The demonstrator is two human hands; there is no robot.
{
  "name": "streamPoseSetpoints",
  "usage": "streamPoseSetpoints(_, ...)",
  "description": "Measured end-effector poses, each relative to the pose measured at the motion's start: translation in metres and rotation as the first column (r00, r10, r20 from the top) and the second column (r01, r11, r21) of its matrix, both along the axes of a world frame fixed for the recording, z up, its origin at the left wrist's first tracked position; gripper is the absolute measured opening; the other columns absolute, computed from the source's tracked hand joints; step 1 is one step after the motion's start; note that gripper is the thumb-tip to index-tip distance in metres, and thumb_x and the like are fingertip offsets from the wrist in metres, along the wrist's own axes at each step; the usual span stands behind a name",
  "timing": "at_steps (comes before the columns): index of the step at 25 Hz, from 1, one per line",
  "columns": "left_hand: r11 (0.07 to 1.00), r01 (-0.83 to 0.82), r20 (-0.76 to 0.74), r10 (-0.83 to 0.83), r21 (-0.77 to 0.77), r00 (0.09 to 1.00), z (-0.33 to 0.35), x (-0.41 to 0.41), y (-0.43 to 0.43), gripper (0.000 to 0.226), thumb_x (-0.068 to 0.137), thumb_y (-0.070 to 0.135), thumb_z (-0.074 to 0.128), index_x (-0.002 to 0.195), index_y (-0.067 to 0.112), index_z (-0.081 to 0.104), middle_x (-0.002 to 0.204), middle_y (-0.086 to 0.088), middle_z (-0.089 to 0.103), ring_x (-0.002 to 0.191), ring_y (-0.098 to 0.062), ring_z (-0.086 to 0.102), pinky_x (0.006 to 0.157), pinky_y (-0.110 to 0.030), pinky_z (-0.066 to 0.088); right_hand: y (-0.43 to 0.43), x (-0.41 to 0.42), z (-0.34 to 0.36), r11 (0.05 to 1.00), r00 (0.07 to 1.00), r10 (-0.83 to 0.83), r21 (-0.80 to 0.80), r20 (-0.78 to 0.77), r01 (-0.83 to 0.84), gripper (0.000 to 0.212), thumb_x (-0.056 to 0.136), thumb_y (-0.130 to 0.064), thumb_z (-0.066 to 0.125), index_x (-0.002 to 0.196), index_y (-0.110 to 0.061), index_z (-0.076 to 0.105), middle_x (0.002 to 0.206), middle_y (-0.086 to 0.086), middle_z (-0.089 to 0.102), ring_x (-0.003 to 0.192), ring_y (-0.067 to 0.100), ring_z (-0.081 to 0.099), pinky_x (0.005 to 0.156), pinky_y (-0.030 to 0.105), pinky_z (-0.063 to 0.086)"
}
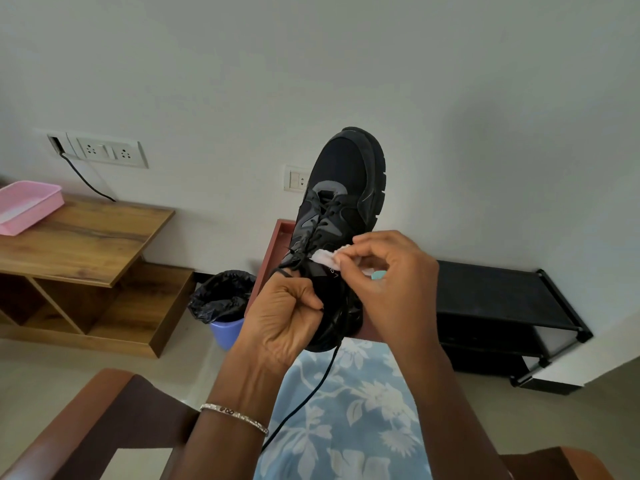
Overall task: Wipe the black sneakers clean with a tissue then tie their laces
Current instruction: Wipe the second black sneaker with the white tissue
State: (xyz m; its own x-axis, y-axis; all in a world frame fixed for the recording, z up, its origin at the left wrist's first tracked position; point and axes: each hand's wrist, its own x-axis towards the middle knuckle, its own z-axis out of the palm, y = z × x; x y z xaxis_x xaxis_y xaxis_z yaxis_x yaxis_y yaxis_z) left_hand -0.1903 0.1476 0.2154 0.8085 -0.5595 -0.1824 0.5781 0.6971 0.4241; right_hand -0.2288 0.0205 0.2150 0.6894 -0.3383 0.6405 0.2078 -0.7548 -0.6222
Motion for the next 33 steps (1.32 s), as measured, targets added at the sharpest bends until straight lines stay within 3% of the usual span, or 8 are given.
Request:
streamPoseSetpoints(5, 0.998, 0.067, 0.058, -0.068, 0.022, 0.996, -0.007, 0.005, 0.004, 0.078, 0.056, -0.017, 0.024, 0.131, -0.018, 0.044, 0.119, -0.038, 0.056, 0.113, -0.046, 0.062, 0.094, -0.046, 0.057, 0.027, -0.016, -0.003, 0.977, 0.982, 0.186, 0.106, -0.017, -0.184, 0.022, 0.085, -0.008, 0.08, 0.104, -0.011, 0.071, 0.108, 0.0, 0.06, 0.087, 0.009, 0.069, 0.07, 0.019, 0.059)
streamPoseSetpoints(9, 0.989, 0.076, 0.059, -0.069, -0.123, 0.996, -0.012, 0.007, 0.008, 0.076, 0.064, -0.011, 0.022, 0.133, -0.011, 0.055, 0.142, -0.033, 0.048, 0.131, -0.044, 0.05, 0.111, -0.052, 0.041, 0.015, -0.012, -0.009, 0.989, 0.996, 0.084, 0.121, -0.032, -0.08, 0.025, 0.081, -0.009, 0.083, 0.105, -0.008, 0.074, 0.121, 0.001, 0.052, 0.091, 0.005, 0.067, 0.075, 0.015, 0.058)
streamPoseSetpoints(15, 0.957, 0.153, 0.139, -0.122, -0.245, 0.983, -0.021, 0.013, 0.008, 0.081, 0.069, -0.006, 0.047, 0.149, -0.005, 0.037, 0.154, -0.028, 0.036, 0.143, -0.041, 0.037, 0.123, -0.049, 0.022, 0.011, -0.014, -0.006, 0.99, 0.997, 0.049, 0.135, -0.061, -0.04, 0.011, 0.084, -0.014, 0.081, 0.095, -0.013, 0.079, 0.102, -0.003, 0.064, 0.087, 0.006, 0.066, 0.073, 0.017, 0.058)
streamPoseSetpoints(19, 0.952, 0.161, 0.124, -0.132, -0.259, 0.983, -0.027, 0.017, 0.008, 0.082, 0.07, -0.005, 0.047, 0.151, -0.003, 0.034, 0.159, -0.026, 0.029, 0.146, -0.041, 0.032, 0.12, -0.056, 0.024, 0.022, -0.026, -0.012, 0.99, 0.98, 0.138, 0.007, -0.146, -0.138, 0.013, 0.083, -0.022, 0.079, 0.096, -0.022, 0.081, 0.092, -0.01, 0.068, 0.086, 0.009, 0.064, 0.073, 0.028, 0.057)
streamPoseSetpoints(22, 0.959, 0.154, 0.122, -0.128, -0.236, 0.984, -0.027, 0.013, 0.007, 0.075, 0.073, -0.006, 0.041, 0.148, -0.004, 0.039, 0.155, -0.028, 0.034, 0.145, -0.04, 0.035, 0.121, -0.05, 0.025, 0.006, -0.012, -0.01, 1.0, 0.997, 0.016, -0.012, -0.071, -0.017, 0.014, 0.085, -0.02, 0.079, 0.099, -0.02, 0.08, 0.092, -0.005, 0.071, 0.083, 0.011, 0.066, 0.069, 0.035, 0.059)
streamPoseSetpoints(25, 0.963, 0.141, 0.115, -0.118, -0.228, 0.986, -0.026, 0.011, 0.008, 0.069, 0.076, -0.005, 0.032, 0.143, -0.005, 0.047, 0.147, -0.028, 0.046, 0.134, -0.04, 0.05, 0.117, -0.048, 0.035, 0.003, -0.013, -0.006, 0.998, 0.999, -0.009, 0.054, -0.04, 0.011, 0.014, 0.086, -0.017, 0.079, 0.1, -0.018, 0.08, 0.092, -0.006, 0.074, 0.081, 0.007, 0.069, 0.07, 0.028, 0.061)
streamPoseSetpoints(30, 0.962, 0.11, 0.124, -0.081, -0.249, 0.989, -0.028, 0.018, 0.013, 0.087, 0.067, -0.005, 0.053, 0.151, 0.003, 0.037, 0.157, -0.022, 0.036, 0.142, -0.042, 0.039, 0.111, -0.064, 0.034, 0.005, -0.036, 0.0, 0.949, 0.908, 0.314, 0.101, -0.279, -0.298, 0.013, 0.081, -0.015, 0.082, 0.092, -0.023, 0.082, 0.083, -0.013, 0.075, 0.078, 0.005, 0.07, 0.068, 0.017, 0.056)
streamPoseSetpoints(33, 0.962, 0.1, 0.137, -0.067, -0.256, 0.988, -0.027, 0.017, 0.01, 0.082, 0.067, -0.006, 0.045, 0.149, 0.0, 0.041, 0.152, -0.025, 0.041, 0.138, -0.042, 0.044, 0.113, -0.059, 0.035, 0.001, -0.021, -0.001, 0.983, 0.973, 0.181, 0.034, -0.141, -0.178, 0.014, 0.083, -0.015, 0.081, 0.097, -0.02, 0.082, 0.087, -0.009, 0.076, 0.078, 0.007, 0.07, 0.067, 0.019, 0.056)
